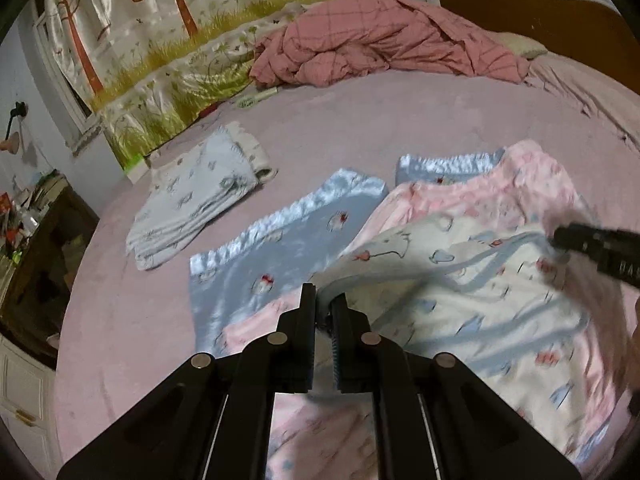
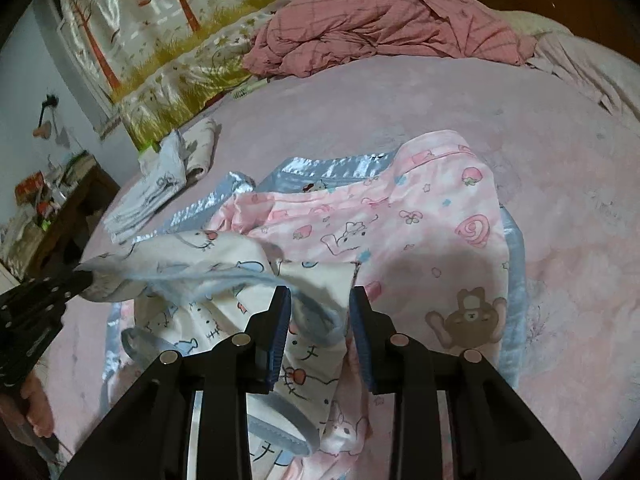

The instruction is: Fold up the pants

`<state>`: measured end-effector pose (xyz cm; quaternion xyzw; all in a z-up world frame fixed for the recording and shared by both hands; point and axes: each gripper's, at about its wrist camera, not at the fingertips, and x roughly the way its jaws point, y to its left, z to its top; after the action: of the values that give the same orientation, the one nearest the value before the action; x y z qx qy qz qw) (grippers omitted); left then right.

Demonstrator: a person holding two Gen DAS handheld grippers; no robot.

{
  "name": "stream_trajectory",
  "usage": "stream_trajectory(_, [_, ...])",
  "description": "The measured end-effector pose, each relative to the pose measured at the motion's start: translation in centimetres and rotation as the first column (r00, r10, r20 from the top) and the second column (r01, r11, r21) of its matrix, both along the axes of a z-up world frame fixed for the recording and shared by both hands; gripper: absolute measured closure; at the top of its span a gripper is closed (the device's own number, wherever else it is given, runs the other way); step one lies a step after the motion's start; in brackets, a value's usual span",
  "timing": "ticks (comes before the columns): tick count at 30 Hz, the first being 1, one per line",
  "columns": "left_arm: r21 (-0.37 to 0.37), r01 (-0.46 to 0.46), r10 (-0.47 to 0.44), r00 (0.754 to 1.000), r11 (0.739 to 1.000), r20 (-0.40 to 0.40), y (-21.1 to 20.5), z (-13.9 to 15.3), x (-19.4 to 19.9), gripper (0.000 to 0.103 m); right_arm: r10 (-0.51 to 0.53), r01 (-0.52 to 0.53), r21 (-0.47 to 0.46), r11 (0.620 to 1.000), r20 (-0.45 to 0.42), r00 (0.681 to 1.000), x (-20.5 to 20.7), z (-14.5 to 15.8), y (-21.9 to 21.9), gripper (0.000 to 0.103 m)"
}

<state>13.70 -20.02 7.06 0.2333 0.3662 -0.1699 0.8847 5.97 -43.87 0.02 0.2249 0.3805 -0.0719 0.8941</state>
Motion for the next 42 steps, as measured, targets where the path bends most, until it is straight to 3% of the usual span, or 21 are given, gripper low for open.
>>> stream_trajectory(11, [-0.045, -0.040, 0.035, 0.995, 0.998, -0.092, 2.8, -3.7, 1.1, 0.096, 0.005, -0.010, -0.076, 0.997, -0.072, 0.997, -0.2, -1.2, 1.6, 0.072])
stream_trajectory(15, [-0.068, -0.035, 0.028, 0.995, 0.997, -0.100, 3.2, -3.7, 1.2, 0.096, 0.007, -0.009, -0.030, 1.000, -0.063, 0.998, 0.3, -1.4, 1.5, 0.072])
stream_trajectory(17, [-0.076, -0.035, 0.027, 0.995, 0.997, -0.099, 3.5, -3.7, 1.3, 0.096, 0.009, -0.015, -0.073, 0.997, -0.071, 0.997, 0.7, -1.6, 2.2, 0.100])
stream_trajectory(18, [-0.079, -0.034, 0.027, 0.995, 0.996, -0.095, 3.6, -3.7, 1.2, 0.096, 0.011, -0.019, -0.101, 0.995, -0.082, 0.997, 0.7, -1.6, 2.6, 0.101])
stream_trajectory(22, [-0.105, -0.007, -0.001, 0.997, 0.994, -0.073, 4.2, -3.2, 0.6, 0.096, -0.069, 0.071, -0.217, 0.974, 0.019, 0.997, -2.6, 0.4, 2.9, 0.101])
stream_trajectory(26, [-0.073, 0.003, -0.006, 0.999, 0.997, -0.046, 4.5, -3.4, 0.1, 0.096, -0.027, 0.048, -0.241, 0.969, 0.089, 0.996, -6.5, 2.3, 4.5, 0.101])
stream_trajectory(30, [-0.030, 0.010, -0.014, 0.992, 0.999, -0.122, 4.9, -6.1, 0.5, 0.096, 0.017, -0.017, -0.295, 0.955, -0.003, 1.000, -6.7, -0.3, 6.3, 0.101])
stream_trajectory(32, [-0.017, 0.024, -0.027, 0.983, 1.000, -0.182, 4.9, -7.9, 0.5, 0.093, 0.008, -0.021, -0.247, 0.969, -0.054, 0.998, -6.4, -2.5, 5.7, 0.101])
stream_trajectory(34, [-0.016, 0.067, -0.069, 0.980, 0.998, -0.188, 5.0, -8.7, -0.2, 0.093, 0.017, -0.030, -0.188, 0.982, -0.069, 0.997, -6.5, -3.4, 5.1, 0.101])
stream_trajectory(36, [-0.034, 0.135, -0.138, 0.977, 0.990, -0.164, 5.1, -8.2, -0.9, 0.072, 0.039, -0.048, -0.169, 0.984, -0.057, 0.998, -7.0, -3.2, 4.7, 0.093])
stream_trajectory(37, [-0.071, 0.154, -0.164, 0.973, 0.986, -0.165, 5.4, -7.7, -1.1, 0.047, 0.047, -0.056, -0.166, 0.984, -0.054, 0.997, -7.3, -2.9, 4.6, 0.086])
stream_trajectory(38, [-0.119, 0.163, -0.181, 0.971, 0.979, -0.158, 5.9, -6.9, -1.1, 0.034, 0.052, -0.057, -0.159, 0.986, -0.034, 0.998, -7.7, -2.3, 4.3, 0.081])
stream_trajectory(40, [-0.206, 0.170, -0.198, 0.972, 0.964, -0.124, 6.5, -4.9, -0.8, 0.033, 0.047, -0.043, -0.141, 0.989, 0.025, 0.999, -8.3, -1.0, 3.6, 0.062])
stream_trajectory(42, [-0.272, 0.162, -0.194, 0.976, 0.949, -0.096, 6.4, -3.1, 0.1, 0.031, 0.020, -0.009, -0.107, 0.994, 0.107, 0.994, -8.2, 0.9, 2.4, 0.061])
